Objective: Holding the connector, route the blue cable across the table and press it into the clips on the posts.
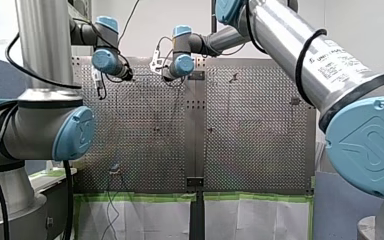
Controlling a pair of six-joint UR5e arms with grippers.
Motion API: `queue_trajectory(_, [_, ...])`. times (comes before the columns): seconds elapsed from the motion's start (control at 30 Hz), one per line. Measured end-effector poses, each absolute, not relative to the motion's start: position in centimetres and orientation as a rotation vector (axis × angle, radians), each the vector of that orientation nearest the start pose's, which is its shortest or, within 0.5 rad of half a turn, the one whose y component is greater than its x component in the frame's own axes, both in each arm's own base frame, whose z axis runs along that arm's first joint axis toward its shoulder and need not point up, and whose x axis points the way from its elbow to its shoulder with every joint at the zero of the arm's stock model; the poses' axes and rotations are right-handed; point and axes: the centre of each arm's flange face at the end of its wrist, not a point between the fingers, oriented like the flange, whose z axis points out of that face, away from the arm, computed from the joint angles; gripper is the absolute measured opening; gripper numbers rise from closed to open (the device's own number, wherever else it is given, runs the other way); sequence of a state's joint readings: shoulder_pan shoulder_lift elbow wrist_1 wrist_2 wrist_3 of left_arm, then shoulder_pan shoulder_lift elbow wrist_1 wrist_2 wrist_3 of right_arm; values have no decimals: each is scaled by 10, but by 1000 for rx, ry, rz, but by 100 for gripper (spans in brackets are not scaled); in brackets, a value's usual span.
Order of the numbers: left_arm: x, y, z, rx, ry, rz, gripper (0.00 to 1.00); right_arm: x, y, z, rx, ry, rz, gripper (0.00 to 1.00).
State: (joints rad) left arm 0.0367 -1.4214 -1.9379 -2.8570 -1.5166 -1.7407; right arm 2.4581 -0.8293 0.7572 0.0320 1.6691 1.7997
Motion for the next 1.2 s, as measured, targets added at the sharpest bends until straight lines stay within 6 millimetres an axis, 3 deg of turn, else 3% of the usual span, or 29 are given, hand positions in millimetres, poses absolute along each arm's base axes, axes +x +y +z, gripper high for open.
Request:
queue_trajectory(0.5, [450, -139, 403, -74, 1496, -171, 100, 683, -398, 408, -2183, 1215, -2502, 0])
queue_trajectory(0.9, [484, -156, 405, -58, 1483, -170, 100, 683, -399, 411, -2178, 1214, -2509, 0])
queue_trajectory(1.2, [501, -159, 393, -75, 1490, -141, 100, 683, -401, 415, -2171, 1213, -2519, 0])
